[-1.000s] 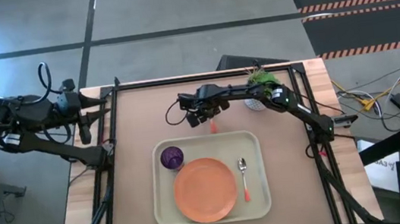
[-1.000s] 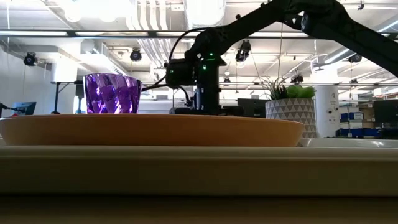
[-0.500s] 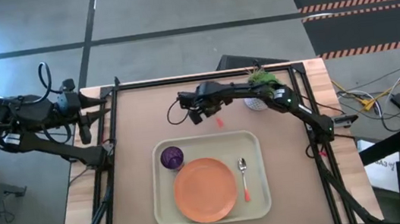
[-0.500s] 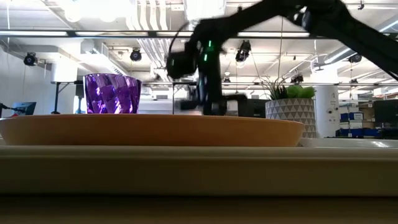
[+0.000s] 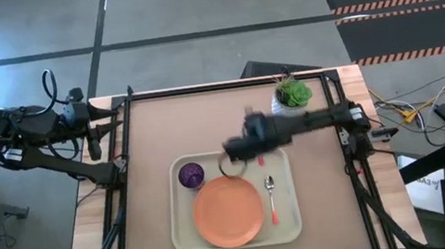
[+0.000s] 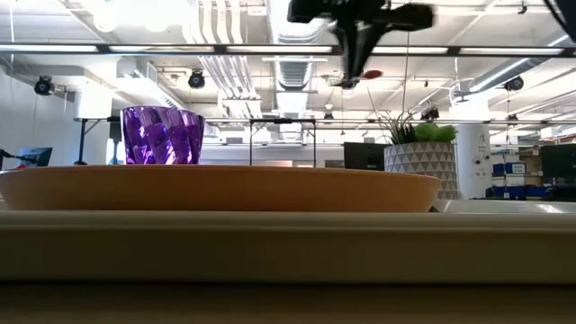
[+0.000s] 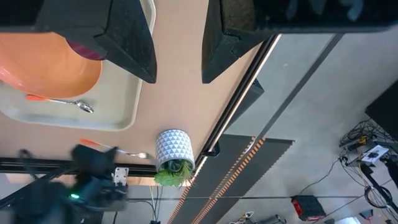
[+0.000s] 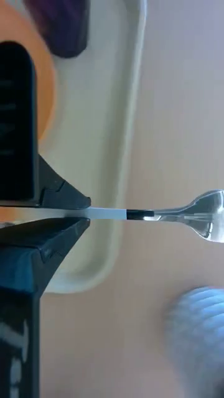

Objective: Pick and place plate/cup/fork/spoon on tray
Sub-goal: Put the orange fork on the white tray to the right of the orange spoon

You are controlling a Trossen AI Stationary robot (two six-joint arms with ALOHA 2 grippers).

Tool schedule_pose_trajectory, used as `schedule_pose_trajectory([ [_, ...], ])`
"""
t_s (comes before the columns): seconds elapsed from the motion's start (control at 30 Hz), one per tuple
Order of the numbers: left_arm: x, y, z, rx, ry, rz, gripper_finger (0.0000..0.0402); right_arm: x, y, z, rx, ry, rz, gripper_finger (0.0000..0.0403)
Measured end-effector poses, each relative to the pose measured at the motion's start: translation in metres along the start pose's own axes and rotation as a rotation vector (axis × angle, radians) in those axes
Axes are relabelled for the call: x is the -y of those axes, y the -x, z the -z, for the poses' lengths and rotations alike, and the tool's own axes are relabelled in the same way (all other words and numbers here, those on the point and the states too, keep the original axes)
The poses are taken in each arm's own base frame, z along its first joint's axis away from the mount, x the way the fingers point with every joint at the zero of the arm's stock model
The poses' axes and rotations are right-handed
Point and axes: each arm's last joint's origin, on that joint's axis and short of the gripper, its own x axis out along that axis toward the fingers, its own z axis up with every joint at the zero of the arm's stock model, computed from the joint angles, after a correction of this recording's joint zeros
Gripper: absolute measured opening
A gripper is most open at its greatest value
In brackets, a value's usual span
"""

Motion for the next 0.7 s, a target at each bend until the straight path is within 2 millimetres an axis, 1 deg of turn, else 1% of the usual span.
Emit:
schedule_pose_trajectory([
  [0.07, 0.000, 0.000, 0.000, 0.000, -0.006, 0.000, 0.0111, 0.005, 0.000, 0.031, -0.002, -0.061, 0.022, 0.0009],
  [0.17, 0.000, 0.000, 0.000, -0.001, -0.021, 0.000, 0.0111, 0.014, -0.004, 0.072, -0.057, -0.140, 0.071, 0.0008],
  [0.27, 0.000, 0.000, 0.000, -0.001, -0.026, 0.000, 0.0111, 0.022, -0.012, 0.105, -0.117, -0.198, 0.108, 0.0008],
  [0.33, 0.000, -0.001, 0.000, -0.002, -0.027, 0.000, 0.0111, 0.023, -0.018, 0.123, -0.138, -0.239, 0.094, 0.0008],
  [0.4, 0.000, -0.001, 0.000, -0.002, -0.027, 0.000, 0.0111, 0.026, -0.021, 0.136, -0.149, -0.268, 0.079, 0.0008],
  [0.5, 0.000, 0.000, 0.000, -0.001, -0.026, 0.000, 0.0111, 0.034, -0.024, 0.147, -0.178, -0.269, 0.086, 0.0008],
  [0.6, 0.000, 0.000, 0.000, -0.001, -0.026, 0.000, 0.0111, 0.039, -0.032, 0.155, -0.221, -0.255, 0.095, 0.0008],
  [0.7, 0.000, 0.000, 0.000, -0.001, -0.025, 0.000, 0.0111, 0.044, -0.038, 0.158, -0.248, -0.247, 0.046, 0.0008],
])
